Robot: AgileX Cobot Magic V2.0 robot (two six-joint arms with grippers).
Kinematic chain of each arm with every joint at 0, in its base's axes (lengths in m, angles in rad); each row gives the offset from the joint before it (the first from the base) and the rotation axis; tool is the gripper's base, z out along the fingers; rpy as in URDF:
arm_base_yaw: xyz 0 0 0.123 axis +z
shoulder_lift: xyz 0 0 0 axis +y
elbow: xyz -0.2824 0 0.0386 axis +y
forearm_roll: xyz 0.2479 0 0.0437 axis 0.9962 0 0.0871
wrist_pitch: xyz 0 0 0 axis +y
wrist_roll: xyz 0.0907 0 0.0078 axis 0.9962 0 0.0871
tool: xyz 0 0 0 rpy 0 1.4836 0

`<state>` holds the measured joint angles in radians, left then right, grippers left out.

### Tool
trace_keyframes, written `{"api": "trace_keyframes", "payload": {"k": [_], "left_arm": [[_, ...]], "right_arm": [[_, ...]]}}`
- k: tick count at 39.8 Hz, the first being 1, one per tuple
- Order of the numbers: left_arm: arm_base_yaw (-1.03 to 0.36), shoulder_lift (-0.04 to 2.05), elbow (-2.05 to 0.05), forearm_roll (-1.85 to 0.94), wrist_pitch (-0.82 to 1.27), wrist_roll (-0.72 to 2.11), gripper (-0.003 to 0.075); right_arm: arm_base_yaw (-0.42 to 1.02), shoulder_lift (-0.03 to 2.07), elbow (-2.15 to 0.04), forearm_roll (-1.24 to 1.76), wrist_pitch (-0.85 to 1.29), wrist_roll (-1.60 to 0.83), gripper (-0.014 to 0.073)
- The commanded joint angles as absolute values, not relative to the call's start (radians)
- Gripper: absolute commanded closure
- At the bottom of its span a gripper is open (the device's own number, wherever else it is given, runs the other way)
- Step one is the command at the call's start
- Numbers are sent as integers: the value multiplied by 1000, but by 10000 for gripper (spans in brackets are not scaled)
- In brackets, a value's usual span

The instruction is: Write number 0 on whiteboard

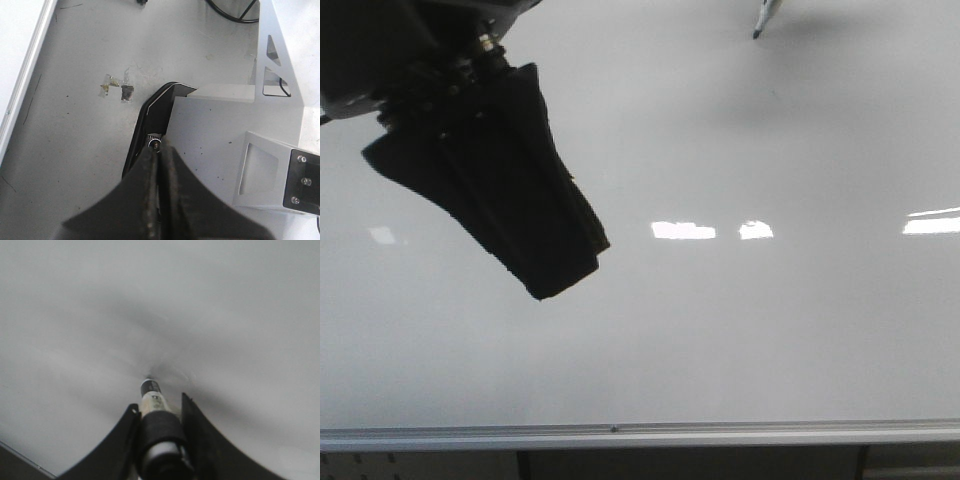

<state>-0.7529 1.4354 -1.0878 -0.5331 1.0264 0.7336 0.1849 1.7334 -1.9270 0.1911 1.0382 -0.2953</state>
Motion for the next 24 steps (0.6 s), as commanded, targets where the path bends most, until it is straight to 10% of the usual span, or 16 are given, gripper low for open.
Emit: {"api": "trace_keyframes", "payload": {"k": [1, 24], "left_arm": [[-758, 1398, -1121, -577, 1017, 728, 740], [-758, 1398, -1121, -577, 1017, 728, 740]], "right_arm": [[182, 1715, -1956, 196, 983, -296, 651], [182, 1757, -1955, 162, 1008, -295, 651]]}}
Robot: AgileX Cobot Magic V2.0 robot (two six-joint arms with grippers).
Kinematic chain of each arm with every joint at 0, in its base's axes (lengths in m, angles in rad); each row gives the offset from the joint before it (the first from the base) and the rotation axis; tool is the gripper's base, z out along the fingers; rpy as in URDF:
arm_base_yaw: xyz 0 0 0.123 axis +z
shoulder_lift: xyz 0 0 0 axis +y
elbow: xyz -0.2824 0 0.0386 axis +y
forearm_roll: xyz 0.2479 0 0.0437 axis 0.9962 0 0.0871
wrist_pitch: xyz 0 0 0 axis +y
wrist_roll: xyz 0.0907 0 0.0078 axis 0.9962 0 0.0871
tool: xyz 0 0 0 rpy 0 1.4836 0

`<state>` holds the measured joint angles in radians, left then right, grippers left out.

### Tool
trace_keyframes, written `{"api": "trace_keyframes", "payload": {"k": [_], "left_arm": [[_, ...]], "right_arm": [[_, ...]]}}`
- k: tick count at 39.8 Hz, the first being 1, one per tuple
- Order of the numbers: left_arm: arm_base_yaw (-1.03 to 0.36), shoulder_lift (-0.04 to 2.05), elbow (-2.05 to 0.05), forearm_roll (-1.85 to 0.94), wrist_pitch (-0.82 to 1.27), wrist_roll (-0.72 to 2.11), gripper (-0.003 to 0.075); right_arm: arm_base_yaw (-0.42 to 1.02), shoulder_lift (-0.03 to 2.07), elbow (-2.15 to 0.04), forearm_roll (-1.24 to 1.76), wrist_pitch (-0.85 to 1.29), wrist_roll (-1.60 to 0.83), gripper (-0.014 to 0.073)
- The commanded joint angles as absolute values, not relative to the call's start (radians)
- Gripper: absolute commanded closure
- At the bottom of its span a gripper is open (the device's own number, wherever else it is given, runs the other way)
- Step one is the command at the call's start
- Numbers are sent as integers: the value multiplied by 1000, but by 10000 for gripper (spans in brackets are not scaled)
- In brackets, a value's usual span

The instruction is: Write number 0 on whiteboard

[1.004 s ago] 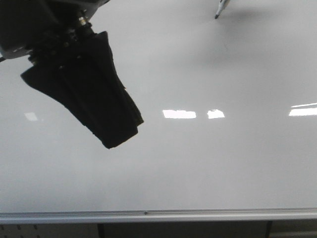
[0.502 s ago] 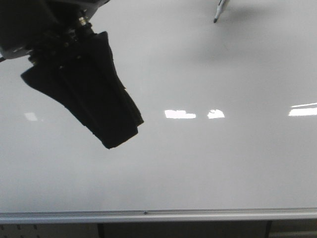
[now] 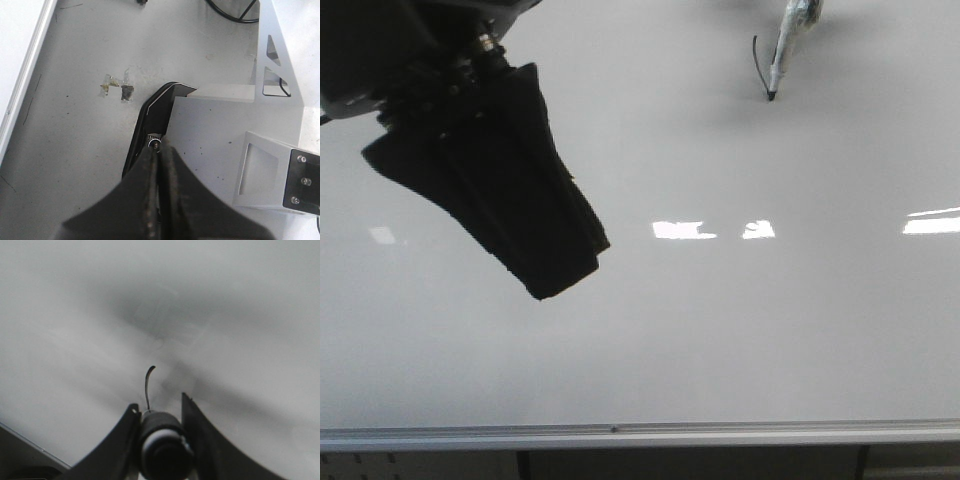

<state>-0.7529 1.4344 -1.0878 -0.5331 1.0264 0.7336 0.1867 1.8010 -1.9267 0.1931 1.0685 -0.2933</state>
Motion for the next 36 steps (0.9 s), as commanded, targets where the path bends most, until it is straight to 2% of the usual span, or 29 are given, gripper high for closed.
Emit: {"api": "trace_keyframes", "payload": {"k": [1, 19, 36], "left_arm": [[-758, 1398, -1121, -577, 1017, 728, 740], [-758, 1398, -1121, -577, 1017, 728, 740], [-758, 1398, -1121, -577, 1017, 728, 740]], "right_arm": [[181, 1756, -1955, 154, 1008, -294, 651], [181, 1728, -1962, 67, 940, -259, 651], [183, 1726, -2073, 81, 886, -259, 651]]}}
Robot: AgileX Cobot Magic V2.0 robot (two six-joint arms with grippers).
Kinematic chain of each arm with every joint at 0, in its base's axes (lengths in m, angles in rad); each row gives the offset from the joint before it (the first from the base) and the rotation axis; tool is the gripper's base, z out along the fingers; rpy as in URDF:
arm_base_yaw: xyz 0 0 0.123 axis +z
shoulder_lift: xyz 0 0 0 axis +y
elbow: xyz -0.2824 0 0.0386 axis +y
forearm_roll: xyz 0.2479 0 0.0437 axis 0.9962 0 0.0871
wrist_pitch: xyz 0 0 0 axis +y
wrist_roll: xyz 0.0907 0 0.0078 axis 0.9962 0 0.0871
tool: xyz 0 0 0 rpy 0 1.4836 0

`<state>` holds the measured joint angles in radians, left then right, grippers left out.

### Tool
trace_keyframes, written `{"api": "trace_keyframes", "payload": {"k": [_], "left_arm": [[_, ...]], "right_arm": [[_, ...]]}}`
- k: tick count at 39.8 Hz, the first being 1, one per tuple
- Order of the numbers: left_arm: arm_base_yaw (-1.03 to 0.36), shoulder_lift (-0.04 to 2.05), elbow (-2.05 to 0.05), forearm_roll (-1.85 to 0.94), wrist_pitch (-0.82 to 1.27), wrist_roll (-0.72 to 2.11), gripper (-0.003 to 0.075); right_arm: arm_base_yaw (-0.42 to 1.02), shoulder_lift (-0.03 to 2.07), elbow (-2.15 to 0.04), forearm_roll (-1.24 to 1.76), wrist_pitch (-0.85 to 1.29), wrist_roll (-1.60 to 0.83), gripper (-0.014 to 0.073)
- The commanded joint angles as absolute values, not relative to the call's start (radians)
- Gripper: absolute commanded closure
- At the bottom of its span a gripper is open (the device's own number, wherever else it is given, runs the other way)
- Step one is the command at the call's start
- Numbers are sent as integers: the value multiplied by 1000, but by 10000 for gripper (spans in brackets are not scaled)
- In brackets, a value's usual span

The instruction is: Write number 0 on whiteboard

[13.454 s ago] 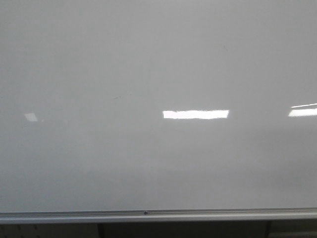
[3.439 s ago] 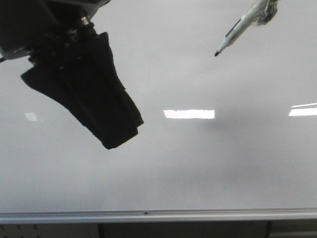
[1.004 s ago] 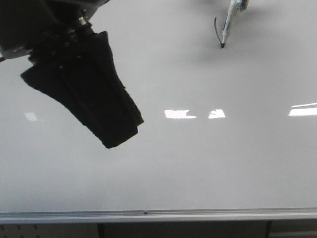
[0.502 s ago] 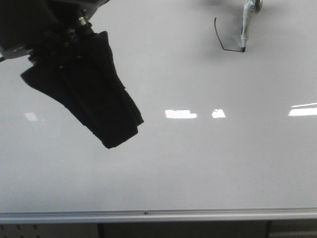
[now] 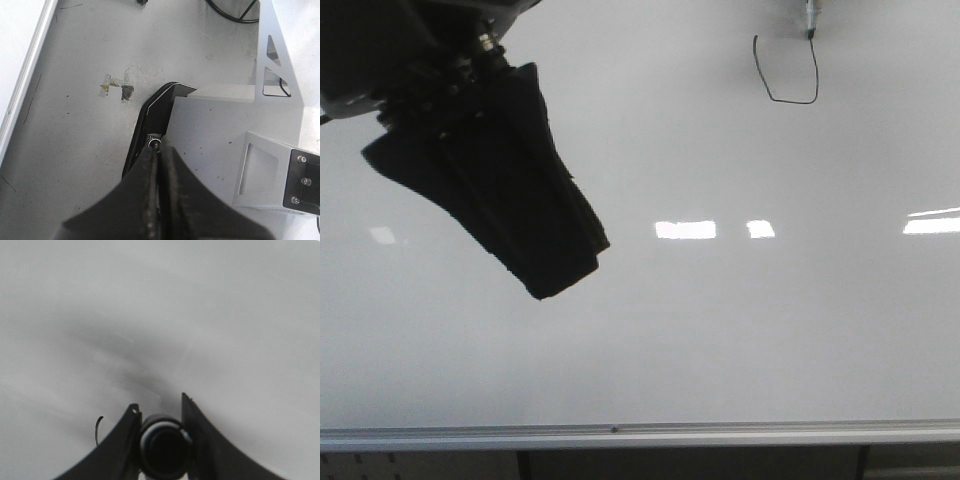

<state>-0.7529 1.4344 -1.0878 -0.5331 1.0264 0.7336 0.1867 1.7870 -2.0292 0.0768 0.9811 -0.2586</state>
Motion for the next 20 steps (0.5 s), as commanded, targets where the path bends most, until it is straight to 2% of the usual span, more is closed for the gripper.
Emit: {"api": "trace_keyframes", "payload": {"k": [1, 20], "left_arm": [[-758, 1398, -1121, -577, 1017, 728, 740], [-758, 1398, -1121, -577, 1017, 728, 740]], "right_arm": [[183, 1726, -2073, 88, 882, -259, 651], [219, 1760, -2073, 207, 858, -260, 651]]}}
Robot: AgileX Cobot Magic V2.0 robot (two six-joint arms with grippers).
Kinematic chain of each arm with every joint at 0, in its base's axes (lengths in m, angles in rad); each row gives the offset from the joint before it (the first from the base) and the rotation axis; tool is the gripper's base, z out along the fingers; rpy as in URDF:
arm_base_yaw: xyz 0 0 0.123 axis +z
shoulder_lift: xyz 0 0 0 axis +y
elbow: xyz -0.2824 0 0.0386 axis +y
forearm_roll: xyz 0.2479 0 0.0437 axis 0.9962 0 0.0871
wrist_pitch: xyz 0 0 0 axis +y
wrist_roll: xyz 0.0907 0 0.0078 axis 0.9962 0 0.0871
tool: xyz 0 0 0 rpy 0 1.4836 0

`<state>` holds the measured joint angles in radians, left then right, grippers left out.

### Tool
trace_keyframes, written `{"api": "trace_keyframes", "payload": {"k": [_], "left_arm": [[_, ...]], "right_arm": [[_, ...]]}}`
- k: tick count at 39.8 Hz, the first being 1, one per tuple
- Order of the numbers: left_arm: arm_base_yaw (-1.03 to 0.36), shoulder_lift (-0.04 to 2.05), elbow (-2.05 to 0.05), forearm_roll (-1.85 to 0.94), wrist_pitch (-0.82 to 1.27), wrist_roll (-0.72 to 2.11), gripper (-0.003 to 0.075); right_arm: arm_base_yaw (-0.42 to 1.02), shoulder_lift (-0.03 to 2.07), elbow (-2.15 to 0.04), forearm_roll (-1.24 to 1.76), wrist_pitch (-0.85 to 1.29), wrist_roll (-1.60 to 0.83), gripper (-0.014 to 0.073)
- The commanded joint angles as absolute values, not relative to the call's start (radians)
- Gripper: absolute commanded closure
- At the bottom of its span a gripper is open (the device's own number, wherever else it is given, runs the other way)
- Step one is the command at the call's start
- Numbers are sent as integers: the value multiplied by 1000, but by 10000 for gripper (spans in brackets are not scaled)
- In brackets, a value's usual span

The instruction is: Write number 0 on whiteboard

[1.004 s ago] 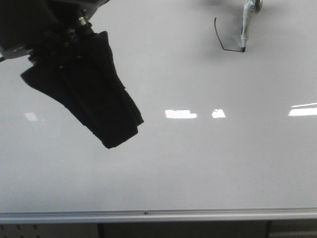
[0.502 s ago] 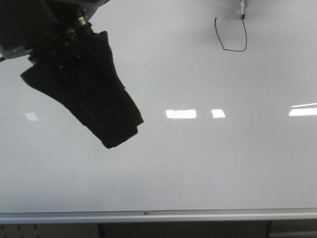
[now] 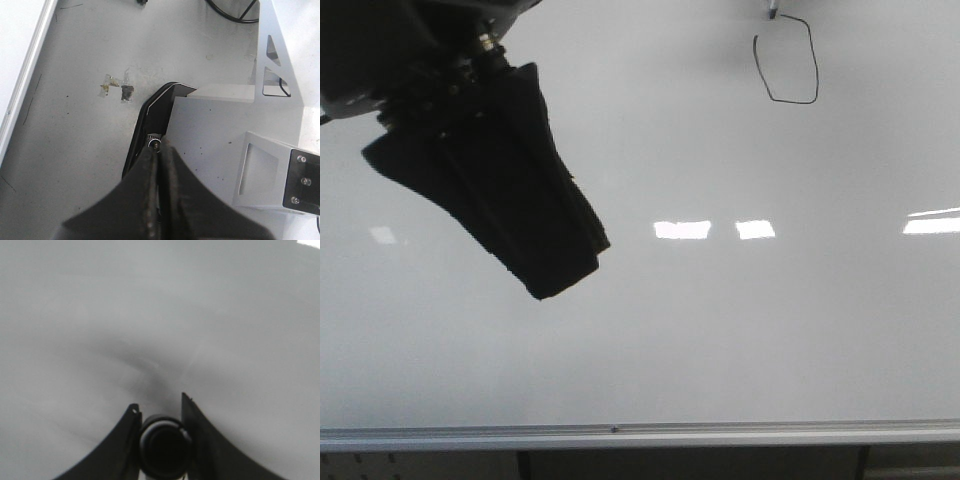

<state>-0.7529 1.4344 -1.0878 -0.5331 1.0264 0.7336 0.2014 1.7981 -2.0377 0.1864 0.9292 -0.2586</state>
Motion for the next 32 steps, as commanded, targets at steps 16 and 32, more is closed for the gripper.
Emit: {"api": "trace_keyframes", "payload": {"k": [16, 32], "left_arm": [[-758, 1398, -1121, -577, 1017, 728, 740], [-758, 1398, -1121, -587, 981, 730, 724]], "right_arm": [[250, 1761, -2150, 259, 1127, -283, 655], [250, 1676, -2188, 479, 1339, -311, 655]]}}
